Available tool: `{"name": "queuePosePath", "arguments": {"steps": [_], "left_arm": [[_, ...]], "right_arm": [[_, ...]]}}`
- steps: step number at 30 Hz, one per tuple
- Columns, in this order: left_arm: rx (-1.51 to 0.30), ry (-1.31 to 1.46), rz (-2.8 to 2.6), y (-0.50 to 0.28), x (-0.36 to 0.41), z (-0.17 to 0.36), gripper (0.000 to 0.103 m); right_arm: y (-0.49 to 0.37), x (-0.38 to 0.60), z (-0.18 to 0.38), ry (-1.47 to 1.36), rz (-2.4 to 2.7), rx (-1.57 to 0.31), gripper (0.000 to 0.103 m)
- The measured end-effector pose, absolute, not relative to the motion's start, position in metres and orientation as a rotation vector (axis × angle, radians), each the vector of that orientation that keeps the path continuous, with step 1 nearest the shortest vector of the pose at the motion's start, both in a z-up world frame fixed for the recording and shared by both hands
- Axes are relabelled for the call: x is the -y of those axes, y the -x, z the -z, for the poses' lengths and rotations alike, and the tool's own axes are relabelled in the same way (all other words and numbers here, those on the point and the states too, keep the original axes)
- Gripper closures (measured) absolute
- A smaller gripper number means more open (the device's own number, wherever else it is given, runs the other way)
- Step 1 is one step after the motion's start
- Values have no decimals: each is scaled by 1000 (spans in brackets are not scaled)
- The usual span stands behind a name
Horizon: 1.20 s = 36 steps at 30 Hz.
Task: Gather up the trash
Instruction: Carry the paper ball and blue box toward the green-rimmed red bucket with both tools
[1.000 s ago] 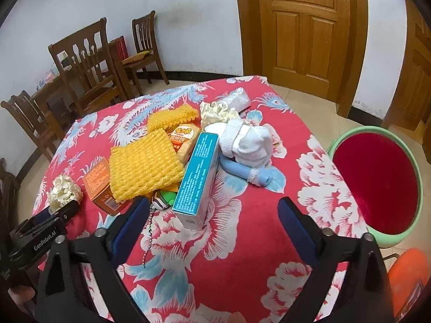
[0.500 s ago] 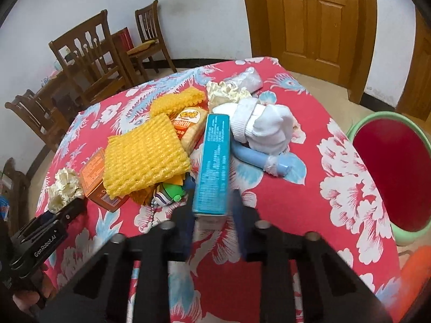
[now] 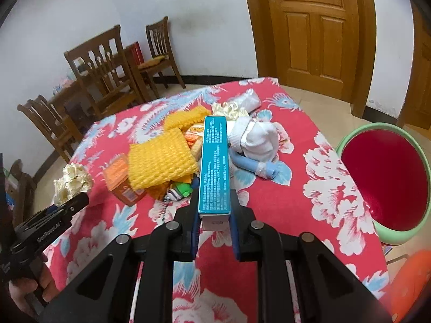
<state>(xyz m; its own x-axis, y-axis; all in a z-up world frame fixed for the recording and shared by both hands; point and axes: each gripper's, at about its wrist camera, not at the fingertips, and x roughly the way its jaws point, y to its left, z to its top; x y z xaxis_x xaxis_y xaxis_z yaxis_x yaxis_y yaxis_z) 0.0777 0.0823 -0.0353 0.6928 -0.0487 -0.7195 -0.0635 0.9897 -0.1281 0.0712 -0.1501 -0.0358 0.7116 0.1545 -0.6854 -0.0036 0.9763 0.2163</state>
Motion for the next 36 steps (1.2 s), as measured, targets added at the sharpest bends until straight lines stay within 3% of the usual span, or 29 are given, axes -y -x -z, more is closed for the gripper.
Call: {"name": "queuePosePath", "arguments": {"steps": [18, 36], "left_arm": [[-679, 124, 62, -53, -46, -21, 60], [-632, 84, 202, -62, 30, -49, 60]], "right_arm": [[-19, 190, -16, -228, -64, -624, 82], [-2, 255, -29, -275, 64, -581, 82]]}}
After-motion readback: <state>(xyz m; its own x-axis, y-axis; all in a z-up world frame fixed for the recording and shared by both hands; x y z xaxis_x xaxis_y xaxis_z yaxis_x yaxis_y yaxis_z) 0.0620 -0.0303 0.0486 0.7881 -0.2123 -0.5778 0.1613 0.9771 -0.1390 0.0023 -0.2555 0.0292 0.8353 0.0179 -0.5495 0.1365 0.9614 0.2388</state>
